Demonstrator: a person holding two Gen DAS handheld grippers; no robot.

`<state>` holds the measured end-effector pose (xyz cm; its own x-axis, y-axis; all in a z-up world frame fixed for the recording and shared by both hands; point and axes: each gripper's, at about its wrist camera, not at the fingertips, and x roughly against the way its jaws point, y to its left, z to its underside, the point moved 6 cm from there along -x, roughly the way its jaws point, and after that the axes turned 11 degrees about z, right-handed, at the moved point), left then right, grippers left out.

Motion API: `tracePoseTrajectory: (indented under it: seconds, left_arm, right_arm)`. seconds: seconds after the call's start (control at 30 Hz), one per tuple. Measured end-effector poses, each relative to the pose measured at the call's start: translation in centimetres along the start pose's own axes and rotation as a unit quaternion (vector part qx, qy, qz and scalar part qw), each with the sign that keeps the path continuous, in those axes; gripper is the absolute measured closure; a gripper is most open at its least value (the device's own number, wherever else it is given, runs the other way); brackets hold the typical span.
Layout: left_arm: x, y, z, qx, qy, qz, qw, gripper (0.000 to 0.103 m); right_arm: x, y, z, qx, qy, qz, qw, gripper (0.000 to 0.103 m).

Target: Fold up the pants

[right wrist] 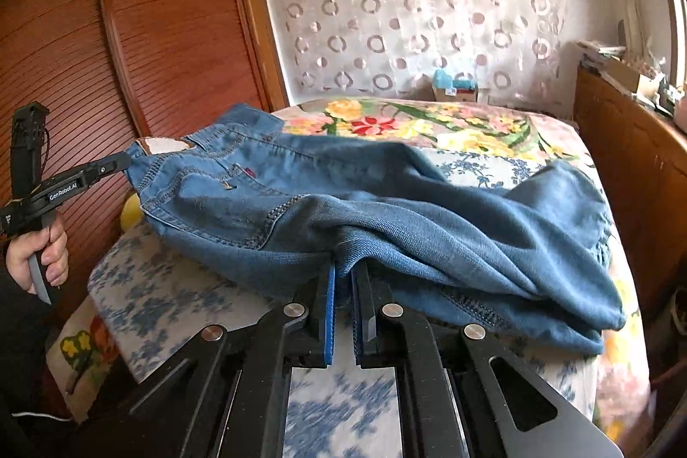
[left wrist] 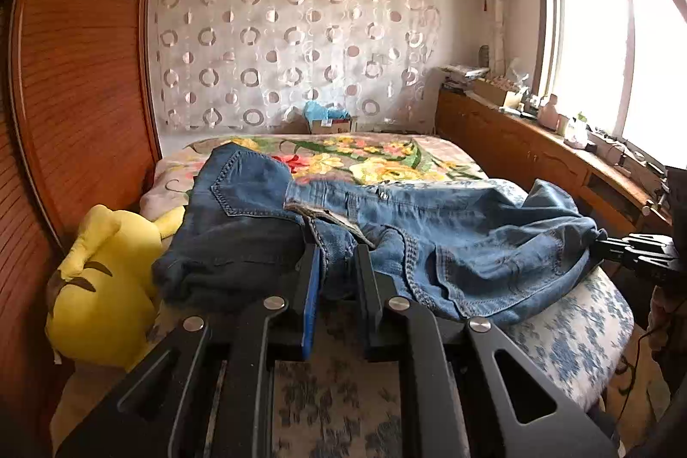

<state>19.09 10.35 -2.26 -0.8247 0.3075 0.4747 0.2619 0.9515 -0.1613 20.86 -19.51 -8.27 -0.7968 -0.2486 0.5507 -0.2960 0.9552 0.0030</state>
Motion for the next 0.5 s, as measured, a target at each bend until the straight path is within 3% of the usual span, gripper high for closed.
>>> tracePoseTrajectory:
  seconds: [0.3,0.5]
  left_arm:
    - [6.2,-1.1,3.2,-0.004,-0.018,-0.004,0.9998,0.087]
    - [5.9,-0.3,7.3,0.018,0.021,-0.005,0.9996,0.087]
  right_arm:
    - [5.2,0.3,4.4,-0.01,0.001,-0.02,1.0,0.097]
    - [4.6,-0.2,7.5,-0.015,0.043,-0.036,0.998,0.097]
